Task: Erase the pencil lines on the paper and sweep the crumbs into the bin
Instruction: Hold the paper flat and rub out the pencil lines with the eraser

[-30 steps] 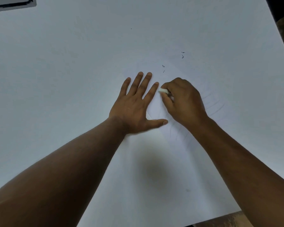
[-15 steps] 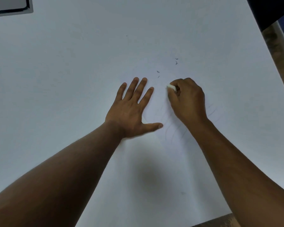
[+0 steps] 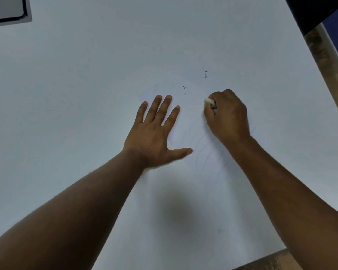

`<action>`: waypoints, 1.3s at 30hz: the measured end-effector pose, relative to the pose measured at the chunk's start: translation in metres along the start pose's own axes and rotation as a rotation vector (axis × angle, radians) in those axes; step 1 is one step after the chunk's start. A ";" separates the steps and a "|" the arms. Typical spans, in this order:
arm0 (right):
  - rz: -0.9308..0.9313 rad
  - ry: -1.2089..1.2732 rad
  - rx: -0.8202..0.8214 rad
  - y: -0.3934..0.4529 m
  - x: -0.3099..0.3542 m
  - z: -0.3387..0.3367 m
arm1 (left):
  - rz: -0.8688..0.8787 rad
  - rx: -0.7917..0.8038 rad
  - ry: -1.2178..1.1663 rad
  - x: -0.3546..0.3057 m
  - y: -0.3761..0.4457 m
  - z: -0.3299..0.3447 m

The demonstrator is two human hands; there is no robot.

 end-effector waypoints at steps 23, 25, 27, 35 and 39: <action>-0.220 0.071 0.138 -0.035 0.052 0.019 | 0.027 -0.058 -0.002 -0.003 -0.001 -0.003; -0.132 0.033 0.087 -0.017 0.033 0.015 | 0.020 -0.033 0.006 -0.003 -0.001 -0.002; -0.030 0.013 0.053 0.001 0.010 0.009 | 0.012 -0.016 0.007 -0.002 -0.001 -0.002; -0.042 0.122 0.087 -0.021 0.024 0.014 | 0.026 -0.051 -0.003 -0.003 -0.002 -0.003; -0.035 0.071 0.029 -0.014 0.014 0.012 | 0.023 -0.029 0.005 -0.003 -0.001 -0.003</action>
Point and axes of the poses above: each hand's wrist, its own y-axis towards the middle knuckle, its own z-axis out of the palm, x = y × z, the point moved 10 cm from there along y, towards the middle knuckle, and after that the axes turned 8 degrees about z, right-handed, at the moved point
